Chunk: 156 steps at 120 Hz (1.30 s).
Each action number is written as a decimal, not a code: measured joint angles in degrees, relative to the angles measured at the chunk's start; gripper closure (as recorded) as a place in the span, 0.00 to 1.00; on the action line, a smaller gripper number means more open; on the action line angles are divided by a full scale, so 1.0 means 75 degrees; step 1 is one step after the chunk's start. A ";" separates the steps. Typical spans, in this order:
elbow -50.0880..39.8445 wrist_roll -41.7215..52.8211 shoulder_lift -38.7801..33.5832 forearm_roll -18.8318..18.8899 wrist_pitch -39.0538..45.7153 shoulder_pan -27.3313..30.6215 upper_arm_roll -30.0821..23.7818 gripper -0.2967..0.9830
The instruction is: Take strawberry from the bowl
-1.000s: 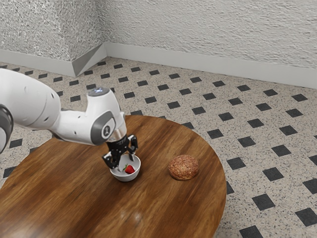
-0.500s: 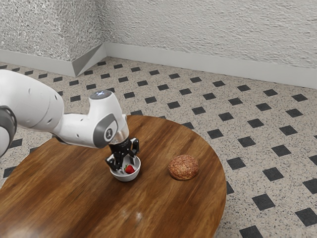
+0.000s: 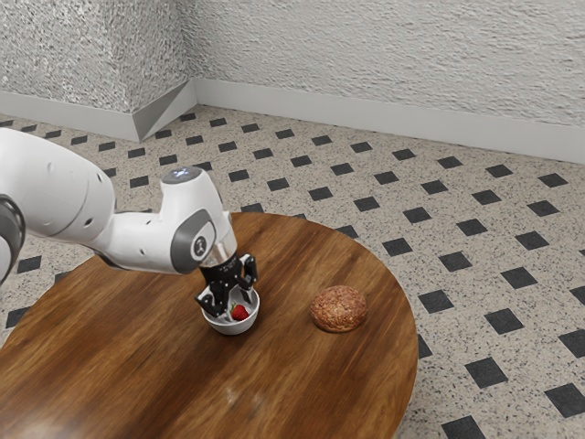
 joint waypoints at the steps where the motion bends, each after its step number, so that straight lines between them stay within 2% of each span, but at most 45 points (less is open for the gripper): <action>1: -0.0002 -0.0003 0.0000 0.0000 -0.0002 0.0000 0.0000 0.49; 156: -0.0120 -0.0145 -0.0105 0.0030 -0.0157 -0.0007 0.0005 0.72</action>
